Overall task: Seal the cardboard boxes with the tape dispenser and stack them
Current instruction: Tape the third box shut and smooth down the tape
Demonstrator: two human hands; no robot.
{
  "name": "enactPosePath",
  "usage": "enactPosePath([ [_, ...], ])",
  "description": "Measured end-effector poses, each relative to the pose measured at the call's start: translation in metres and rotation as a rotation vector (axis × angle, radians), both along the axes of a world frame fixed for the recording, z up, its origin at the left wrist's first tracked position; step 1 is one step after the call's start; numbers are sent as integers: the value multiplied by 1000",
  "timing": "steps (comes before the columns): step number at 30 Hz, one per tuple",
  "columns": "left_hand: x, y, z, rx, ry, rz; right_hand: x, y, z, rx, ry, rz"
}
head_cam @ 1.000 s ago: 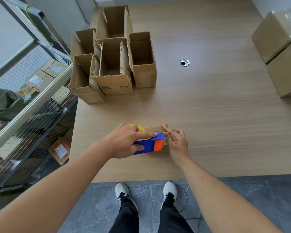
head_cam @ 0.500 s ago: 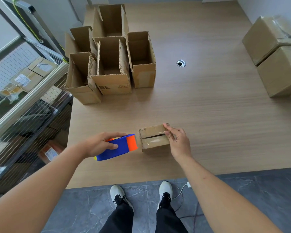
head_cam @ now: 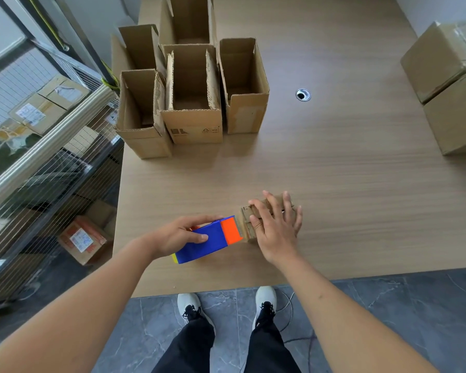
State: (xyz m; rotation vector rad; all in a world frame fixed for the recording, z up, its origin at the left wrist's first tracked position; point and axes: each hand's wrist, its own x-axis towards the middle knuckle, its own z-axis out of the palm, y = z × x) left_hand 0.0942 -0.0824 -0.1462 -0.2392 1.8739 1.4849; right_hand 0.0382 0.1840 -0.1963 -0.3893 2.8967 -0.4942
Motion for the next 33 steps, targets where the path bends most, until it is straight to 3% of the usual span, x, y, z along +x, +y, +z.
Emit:
enactPosePath([
  [11, -24, 8, -3, -162, -64, -78, -1, 1, 2, 24, -53, -4],
  [15, -4, 2, -13, -368, -88, -178, -3, 2, 6, 13, -89, 21],
  [26, 14, -20, 3, -264, -24, -51, -6, -17, 12, 59, -63, 21],
  [28, 14, -17, 10, -255, 23, -65, -13, -15, 9, 34, -60, 121],
  [33, 14, -10, 30, -251, 120, -137, -42, 5, 21, -22, -207, 611],
])
